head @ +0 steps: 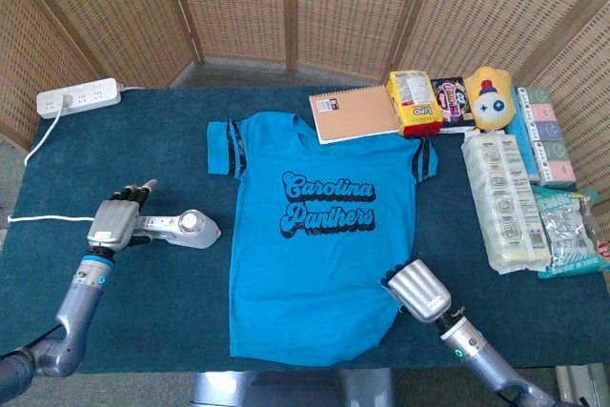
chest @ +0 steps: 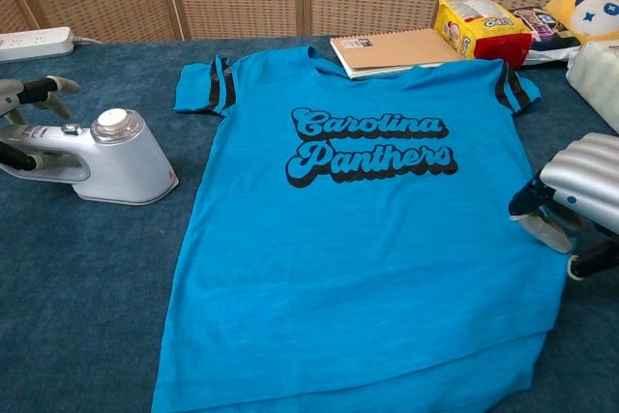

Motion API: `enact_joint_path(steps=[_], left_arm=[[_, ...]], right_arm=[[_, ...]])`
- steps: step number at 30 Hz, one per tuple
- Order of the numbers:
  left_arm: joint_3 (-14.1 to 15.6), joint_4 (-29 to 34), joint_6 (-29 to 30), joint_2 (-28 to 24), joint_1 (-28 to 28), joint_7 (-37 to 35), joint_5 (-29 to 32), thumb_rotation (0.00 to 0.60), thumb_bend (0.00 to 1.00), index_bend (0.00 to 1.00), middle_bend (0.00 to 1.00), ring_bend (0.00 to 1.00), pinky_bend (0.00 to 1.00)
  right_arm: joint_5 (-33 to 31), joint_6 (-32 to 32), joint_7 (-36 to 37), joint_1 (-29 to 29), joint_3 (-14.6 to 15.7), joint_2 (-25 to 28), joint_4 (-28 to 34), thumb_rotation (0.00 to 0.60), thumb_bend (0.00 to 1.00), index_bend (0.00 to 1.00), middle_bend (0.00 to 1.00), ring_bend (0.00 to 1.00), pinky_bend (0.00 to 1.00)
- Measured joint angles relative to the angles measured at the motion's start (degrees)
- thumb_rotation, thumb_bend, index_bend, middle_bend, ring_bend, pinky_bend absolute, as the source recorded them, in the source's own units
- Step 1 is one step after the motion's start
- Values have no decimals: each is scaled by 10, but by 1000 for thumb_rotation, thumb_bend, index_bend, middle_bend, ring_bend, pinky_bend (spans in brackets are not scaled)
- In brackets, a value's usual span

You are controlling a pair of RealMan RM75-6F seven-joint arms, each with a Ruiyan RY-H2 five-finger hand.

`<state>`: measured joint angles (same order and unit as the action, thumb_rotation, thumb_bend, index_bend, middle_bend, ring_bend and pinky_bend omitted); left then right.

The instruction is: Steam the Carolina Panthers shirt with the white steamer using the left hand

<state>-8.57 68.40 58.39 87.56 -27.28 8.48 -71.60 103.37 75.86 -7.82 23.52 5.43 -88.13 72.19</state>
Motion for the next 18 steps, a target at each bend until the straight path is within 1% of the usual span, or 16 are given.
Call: enact_joint_path(steps=[2,4,6,7,9,11,12,16,18], left_arm=[[-2,-7,-1,5,-5,-2,0,386,422,234,261,218,369],[-4,-15,-1,11,-9,-5,-1,389,438,387,362,325,455],[-5,-21,-2,16,-14,-9,-2,391,447,483,445,410,542],[-6,-23,-2,19,-15,-11,-2,390,452,514,485,446,584],[-5,-27,-1,22,-16,-12,-3,397,460,549,543,505,642],[-5,-32,1,26,-17,-16,-4,420,467,580,606,574,691],[-5,-34,2,28,-17,-18,-4,444,470,603,638,606,712],[-4,-46,5,33,-17,-25,-4,535,474,686,687,647,742],[-4,-52,4,36,-17,-27,-3,552,475,687,698,656,753]], right_arm=[[-1,-1,0,0,0,1,0,600,366,812,739,750,780],[-2,-2,-1,0,0,1,1,600,367,812,739,751,779],[-3,-2,-1,0,-1,1,1,600,367,811,739,751,779],[-3,-1,-1,0,-1,2,1,600,366,811,739,751,779],[-5,-1,-2,-1,-1,2,1,600,366,811,739,751,779],[-6,-1,-2,-2,-1,3,1,600,367,811,739,751,780],[-6,-1,-2,-2,-1,3,1,600,367,811,739,751,780],[-7,0,-1,-2,-2,3,1,600,366,812,739,751,780],[-8,0,-1,-2,-2,3,1,600,366,811,739,751,780]])
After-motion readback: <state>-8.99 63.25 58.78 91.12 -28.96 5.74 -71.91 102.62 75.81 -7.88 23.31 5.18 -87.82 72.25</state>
